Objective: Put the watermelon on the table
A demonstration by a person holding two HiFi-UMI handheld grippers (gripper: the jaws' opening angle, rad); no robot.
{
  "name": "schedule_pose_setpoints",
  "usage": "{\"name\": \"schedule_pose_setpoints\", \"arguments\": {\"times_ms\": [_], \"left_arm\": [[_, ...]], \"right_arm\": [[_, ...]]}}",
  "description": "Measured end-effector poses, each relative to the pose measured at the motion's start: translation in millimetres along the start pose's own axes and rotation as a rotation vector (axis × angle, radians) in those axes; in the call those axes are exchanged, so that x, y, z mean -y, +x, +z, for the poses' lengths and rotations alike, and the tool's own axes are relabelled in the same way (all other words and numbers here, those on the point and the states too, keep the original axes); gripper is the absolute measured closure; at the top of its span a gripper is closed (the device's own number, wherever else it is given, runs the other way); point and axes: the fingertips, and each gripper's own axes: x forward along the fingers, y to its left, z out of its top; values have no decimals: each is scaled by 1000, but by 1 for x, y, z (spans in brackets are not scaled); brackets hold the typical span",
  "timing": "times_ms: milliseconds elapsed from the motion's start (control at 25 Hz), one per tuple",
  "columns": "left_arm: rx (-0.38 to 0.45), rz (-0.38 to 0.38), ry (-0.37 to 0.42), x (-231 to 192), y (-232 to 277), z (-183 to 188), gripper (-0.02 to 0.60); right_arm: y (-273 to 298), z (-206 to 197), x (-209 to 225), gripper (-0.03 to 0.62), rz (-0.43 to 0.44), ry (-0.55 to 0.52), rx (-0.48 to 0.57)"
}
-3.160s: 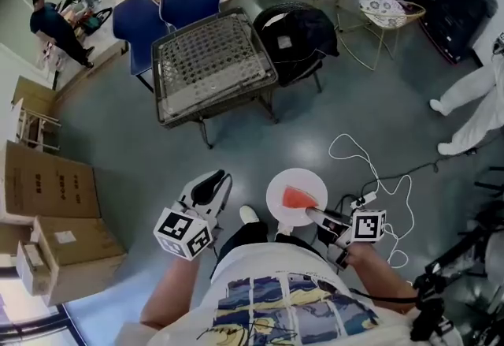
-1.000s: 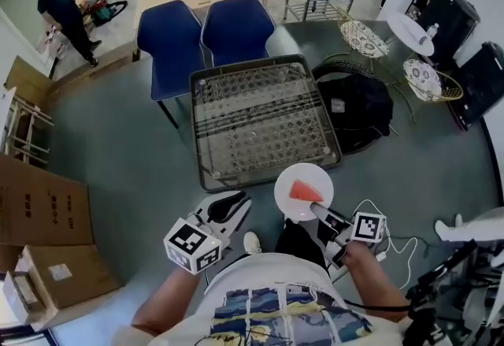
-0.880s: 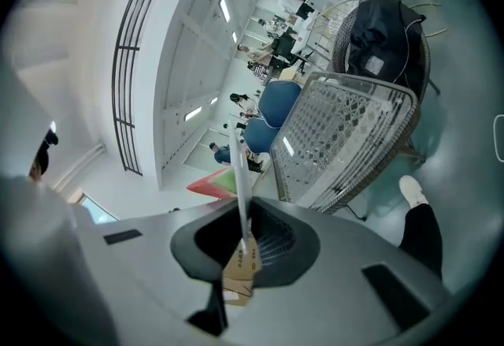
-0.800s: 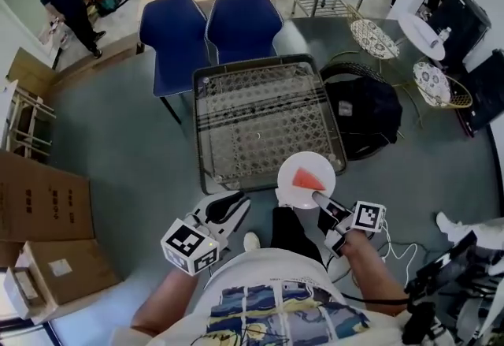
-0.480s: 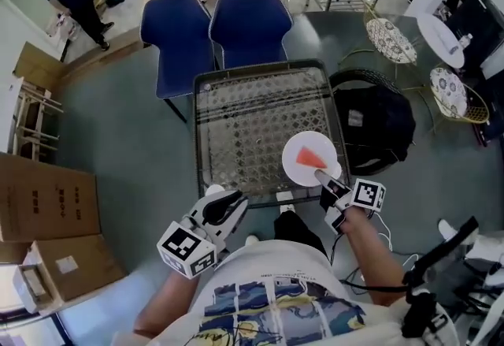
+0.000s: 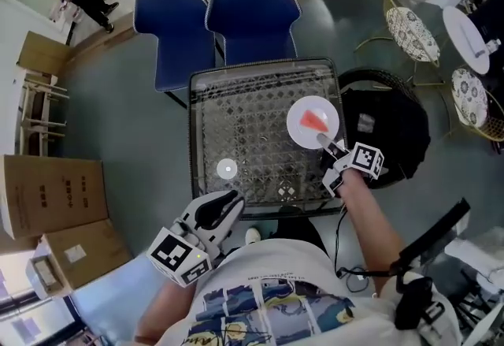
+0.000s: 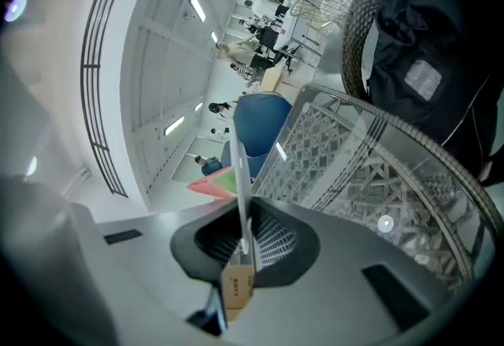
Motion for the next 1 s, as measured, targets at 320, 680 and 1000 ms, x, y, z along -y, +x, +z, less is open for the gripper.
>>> {"name": "schedule_pose_setpoints", "arguments": {"times_ms": [320,680,1000], "left_arm": [[-15,91,-54,-16,21,16,509],[-39,172,-117,-37,33,18,509],[-53,200,-171,-45,37,16,508]], "right_arm": [[60,64,66,568,-63,136,44],[117,125,115,568,-97,253,123],[140,146,144,568,-136,312,154]]}}
